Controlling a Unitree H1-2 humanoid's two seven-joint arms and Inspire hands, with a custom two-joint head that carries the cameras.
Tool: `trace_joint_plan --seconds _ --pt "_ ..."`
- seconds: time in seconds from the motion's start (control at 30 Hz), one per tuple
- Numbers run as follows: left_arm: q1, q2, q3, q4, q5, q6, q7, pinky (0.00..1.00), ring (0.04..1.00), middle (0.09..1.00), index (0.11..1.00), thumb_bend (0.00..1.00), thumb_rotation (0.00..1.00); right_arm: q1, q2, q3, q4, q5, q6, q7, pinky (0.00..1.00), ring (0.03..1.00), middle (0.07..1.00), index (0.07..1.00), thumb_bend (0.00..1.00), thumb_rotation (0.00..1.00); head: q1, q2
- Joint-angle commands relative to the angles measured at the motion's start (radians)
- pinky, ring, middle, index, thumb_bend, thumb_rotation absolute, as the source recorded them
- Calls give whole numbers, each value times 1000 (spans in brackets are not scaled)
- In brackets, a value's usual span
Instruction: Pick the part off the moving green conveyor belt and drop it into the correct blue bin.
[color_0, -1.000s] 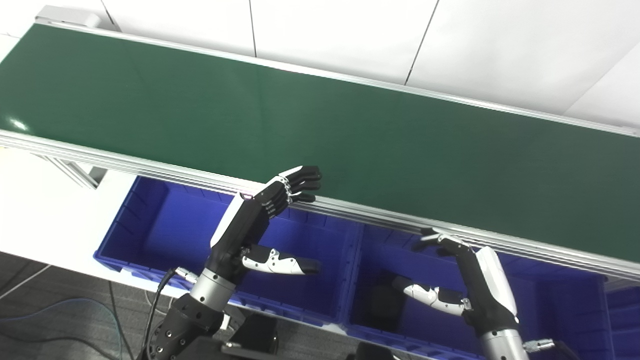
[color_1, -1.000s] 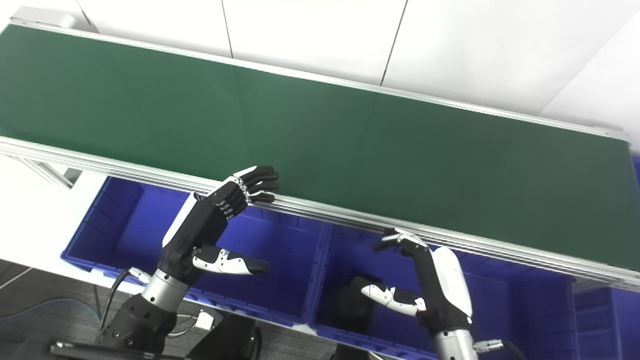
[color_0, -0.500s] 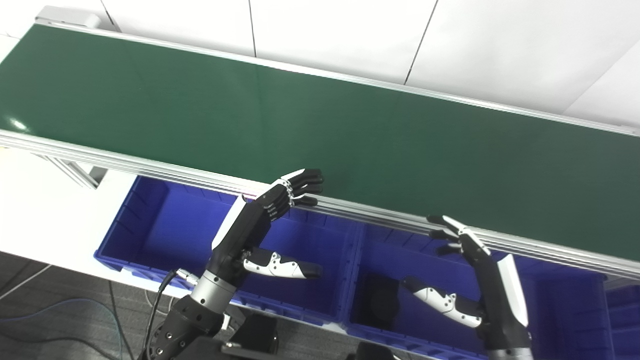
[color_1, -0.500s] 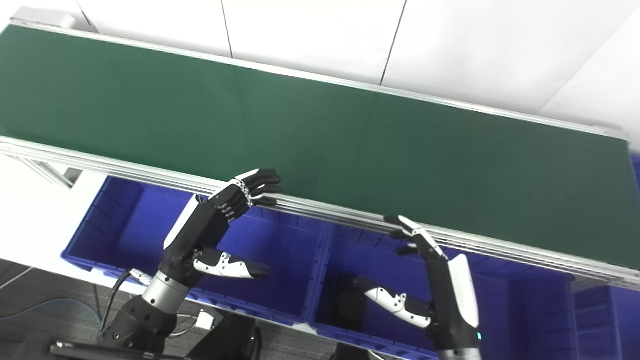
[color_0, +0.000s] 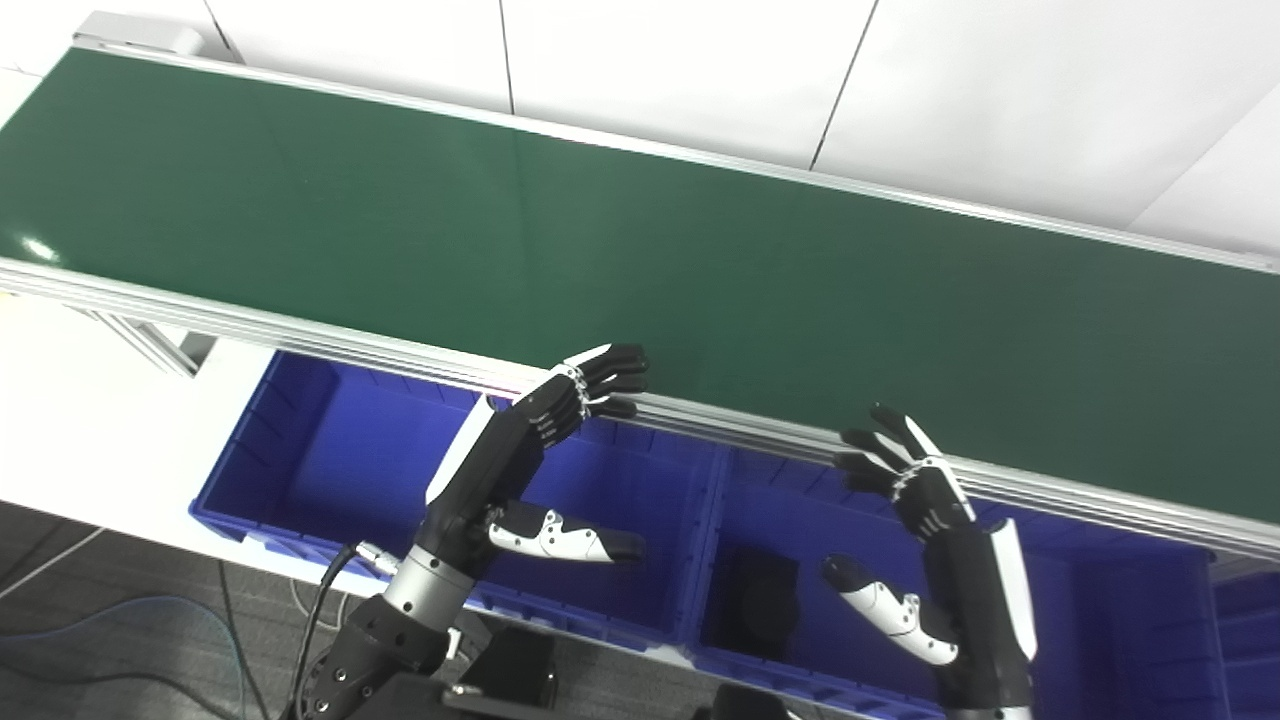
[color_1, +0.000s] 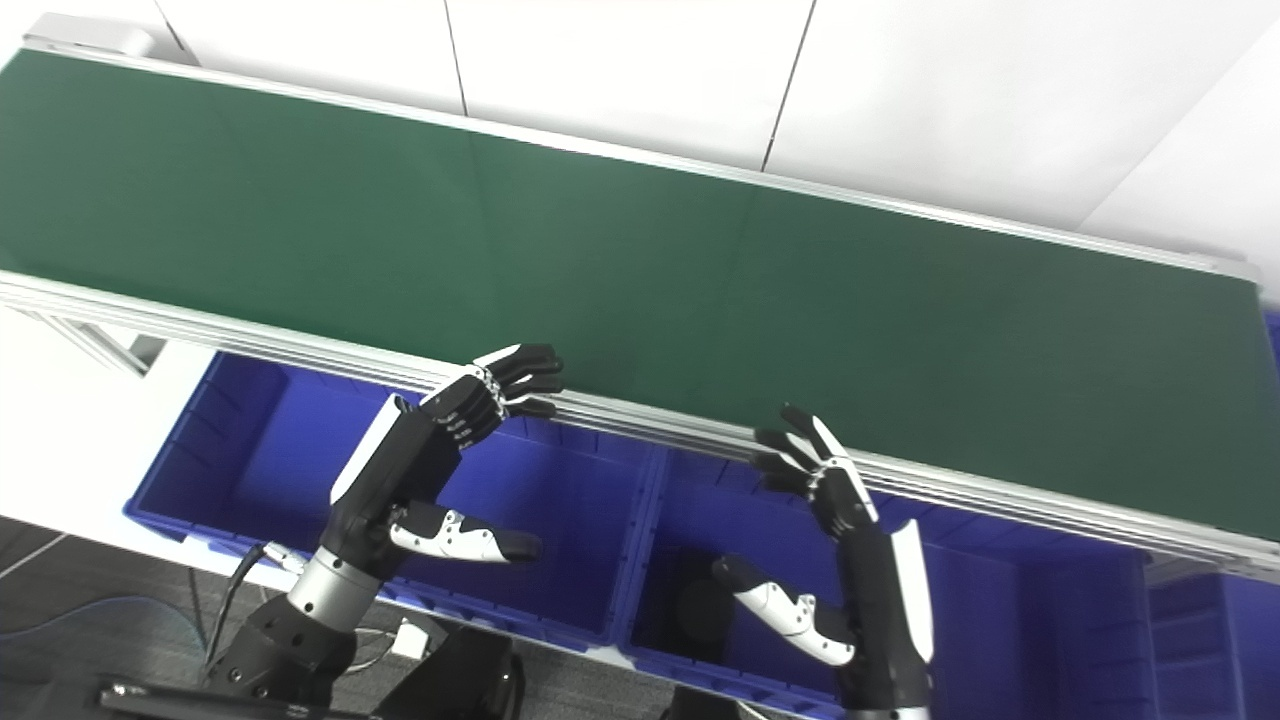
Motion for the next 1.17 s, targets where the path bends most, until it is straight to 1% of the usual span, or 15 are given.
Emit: trace_joint_plan --seconds 0.0,0.1,0.27,0.53,0.7,0.8,0.97,1.13 --pt "4 -4 -4 -10 7 -45 -2 729 806 844 839 851 270 6 3 -1 -11 7 -71 3 721 756 813 918 774 638 2 -6" --pt "5 -5 -5 -4 10 -53 -3 734 809 847 843 849 281 6 7 -5 6 7 -85 -3 728 769 829 928 800 658 4 -11" --pt "11 -12 -4 6 17 -66 3 726 801 840 838 857 286 7 12 -14 36 18 -115 -5 755 798 851 940 812 664 6 -30" --pt "8 -13 -1 28 20 -97 2 716 788 829 832 853 278 10 17 -13 43 11 -118 0 767 805 855 948 817 674 -2 -37" --pt "3 -8 -1 32 4 -93 -4 720 796 835 834 855 269 10 26 -16 46 -3 -119 -8 767 801 853 949 825 674 -9 -41" --pt "2 -6 0 32 7 -90 -5 720 798 838 836 852 271 8 31 -18 50 -16 -122 -13 753 793 851 943 818 674 -10 -44" --pt "1 -3 1 31 2 -84 -7 723 803 841 838 858 272 7 34 -16 55 -17 -125 -10 762 800 854 946 804 661 -17 -47" --pt "-1 5 6 26 -10 -75 -12 725 804 843 839 868 275 7 52 -15 58 -52 -131 -31 741 784 842 939 810 685 -31 -48"
